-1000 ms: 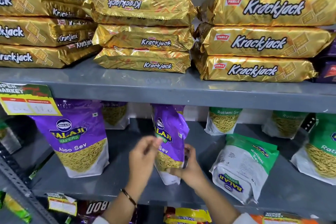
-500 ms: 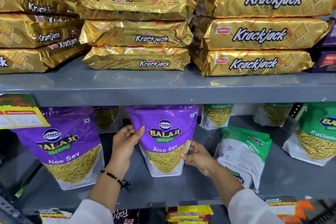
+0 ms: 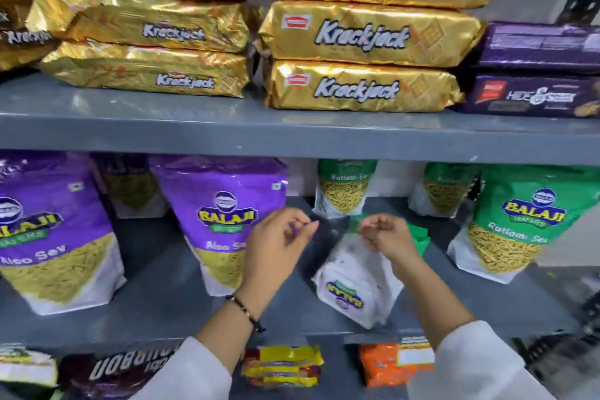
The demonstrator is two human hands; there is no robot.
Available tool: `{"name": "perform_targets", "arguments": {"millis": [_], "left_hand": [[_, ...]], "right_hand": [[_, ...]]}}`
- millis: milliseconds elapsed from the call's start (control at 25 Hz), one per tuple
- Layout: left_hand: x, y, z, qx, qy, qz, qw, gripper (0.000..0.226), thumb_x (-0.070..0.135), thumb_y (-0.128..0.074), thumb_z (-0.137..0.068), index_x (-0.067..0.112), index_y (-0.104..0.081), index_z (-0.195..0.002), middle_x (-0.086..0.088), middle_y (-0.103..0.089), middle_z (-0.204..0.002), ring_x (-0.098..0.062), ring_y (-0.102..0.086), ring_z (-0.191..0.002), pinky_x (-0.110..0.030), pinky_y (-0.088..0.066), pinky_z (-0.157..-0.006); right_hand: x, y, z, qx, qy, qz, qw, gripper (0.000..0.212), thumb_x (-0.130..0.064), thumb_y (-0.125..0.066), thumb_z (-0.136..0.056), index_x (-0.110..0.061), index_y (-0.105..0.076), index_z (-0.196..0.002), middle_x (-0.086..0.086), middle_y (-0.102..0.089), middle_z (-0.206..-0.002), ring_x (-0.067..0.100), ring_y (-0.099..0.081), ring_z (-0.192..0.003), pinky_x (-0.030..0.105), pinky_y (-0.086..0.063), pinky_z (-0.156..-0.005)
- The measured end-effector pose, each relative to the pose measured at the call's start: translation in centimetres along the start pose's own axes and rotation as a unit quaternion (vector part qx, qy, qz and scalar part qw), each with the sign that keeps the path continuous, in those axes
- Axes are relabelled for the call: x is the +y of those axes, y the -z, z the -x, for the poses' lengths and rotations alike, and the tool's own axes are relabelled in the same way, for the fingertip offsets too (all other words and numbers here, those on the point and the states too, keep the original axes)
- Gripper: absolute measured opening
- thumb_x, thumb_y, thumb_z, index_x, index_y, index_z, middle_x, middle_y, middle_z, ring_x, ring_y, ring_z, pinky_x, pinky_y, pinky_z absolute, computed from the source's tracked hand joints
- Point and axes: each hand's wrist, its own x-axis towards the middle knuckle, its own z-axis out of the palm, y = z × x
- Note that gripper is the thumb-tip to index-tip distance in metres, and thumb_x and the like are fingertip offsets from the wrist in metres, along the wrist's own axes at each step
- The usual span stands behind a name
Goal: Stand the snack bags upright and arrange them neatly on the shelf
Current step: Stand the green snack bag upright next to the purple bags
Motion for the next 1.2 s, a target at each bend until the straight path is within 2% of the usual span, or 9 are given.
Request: {"name": "perform_targets", "arguments": {"millis": [200,320,440,520,600,680,840,1000,1200], "left_hand": [[-1.3,-8.8,-2.3,-0.194,0.144,-0.196,0.95,0.038,0.04,-0.046,-0.089,0.01,-0.066,-0.1,-0.015,-0.068,-0.112,-0.031,-0.061,-0.106,-0.035,-0.046,-0.085],[-3.5,-10.5,-2.5,-0.317,0.305,-0.074,0.895,0.046,0.035,-0.04,-0.093,0.002,-0.054,-0.123,-0.019,-0.053,-0.134,-0.031,-0.051,-0.123,-0.037,-0.039,-0.103],[-3.8,-10.6,-1.1,-0.248,0.444,0.196,0.838,0.028,0.018,-0.043,-0.094,0.0,-0.059,-0.108,-0.019,-0.068,-0.114,-0.021,-0.066,-0.096,-0.03,-0.052,-0.085],[-3.5,-10.7,0.1,-0.236,0.47,0.276,0.804,0.026,0.01,-0.041,-0.094,0.003,-0.063,-0.083,-0.008,-0.075,-0.066,-0.012,-0.07,-0.058,-0.02,-0.053,-0.05],[-3.1,-11.0,1.7,-0.203,0.472,0.305,0.802,0.036,0.003,-0.043,-0.092,0.005,-0.068,-0.065,-0.003,-0.07,-0.049,-0.008,-0.064,-0.042,-0.017,-0.049,-0.039],[-3.9,-11.6,3.2,-0.139,0.472,0.337,0.803,0.041,-0.003,-0.046,-0.089,0.004,-0.073,-0.06,-0.005,-0.071,-0.051,-0.011,-0.066,-0.045,-0.02,-0.053,-0.043],[-4.9,-11.8,4.5,-0.006,0.458,0.281,0.843,0.015,-0.002,-0.058,-0.081,0.004,-0.069,-0.089,0.002,-0.071,-0.053,-0.015,-0.06,-0.053,-0.022,-0.047,-0.055],[-3.0,-12.2,3.6,0.115,0.366,0.319,0.867,0.017,-0.008,-0.058,-0.078,0.007,-0.065,-0.083,0.009,-0.073,-0.061,0.005,-0.063,-0.051,-0.015,-0.049,-0.065],[-5.0,-13.8,5.5,0.162,0.395,0.323,0.844,0.028,-0.007,-0.052,-0.084,-0.004,-0.058,-0.111,-0.02,-0.064,-0.111,-0.01,-0.059,-0.071,-0.014,-0.051,-0.065]], "right_hand": [[6.5,8.1,-1.9,0.133,-0.106,0.008,0.985,0.017,-0.011,-0.074,-0.064,-0.014,-0.058,-0.061,0.001,-0.059,-0.057,0.017,-0.05,-0.052,0.025,-0.04,-0.046],[8.6,9.1,-2.5,0.102,-0.19,-0.084,0.973,0.03,-0.015,-0.07,-0.072,-0.018,-0.051,-0.094,0.011,-0.056,-0.087,0.026,-0.052,-0.064,0.027,-0.049,-0.042],[8.9,8.7,-2.2,0.062,-0.22,-0.187,0.955,0.023,-0.002,-0.057,-0.082,-0.017,-0.047,-0.097,0.013,-0.061,-0.092,0.028,-0.061,-0.067,0.032,-0.053,-0.049],[9.1,9.3,-2.2,0.056,-0.228,-0.197,0.952,0.025,0.006,-0.051,-0.083,-0.013,-0.051,-0.099,0.01,-0.069,-0.071,0.02,-0.065,-0.048,0.029,-0.053,-0.043],[8.8,10.2,-2.2,0.039,-0.232,-0.205,0.95,0.018,0.009,-0.048,-0.084,-0.007,-0.053,-0.09,0.001,-0.068,-0.046,0.012,-0.062,-0.035,0.024,-0.051,-0.035],[7.6,10.8,-1.7,0.012,-0.218,-0.215,0.952,0.022,0.009,-0.048,-0.085,-0.01,-0.053,-0.075,-0.002,-0.066,-0.041,0.009,-0.062,-0.035,0.023,-0.051,-0.036],[4.2,11.3,-1.2,-0.016,-0.121,-0.216,0.969,0.022,0.009,-0.052,-0.083,-0.012,-0.057,-0.077,-0.005,-0.07,-0.05,0.008,-0.066,-0.045,0.025,-0.056,-0.045],[0.5,10.9,-1.8,-0.025,-0.003,-0.217,0.976,0.023,0.006,-0.053,-0.084,-0.015,-0.059,-0.076,-0.01,-0.07,-0.053,0.003,-0.064,-0.051,0.024,-0.055,-0.054],[1.2,9.6,-0.6,-0.034,0.042,-0.176,0.983,0.018,0.005,-0.06,-0.08,-0.013,-0.062,-0.076,-0.006,-0.067,-0.062,0.01,-0.058,-0.064,0.015,-0.049,-0.056]]}}
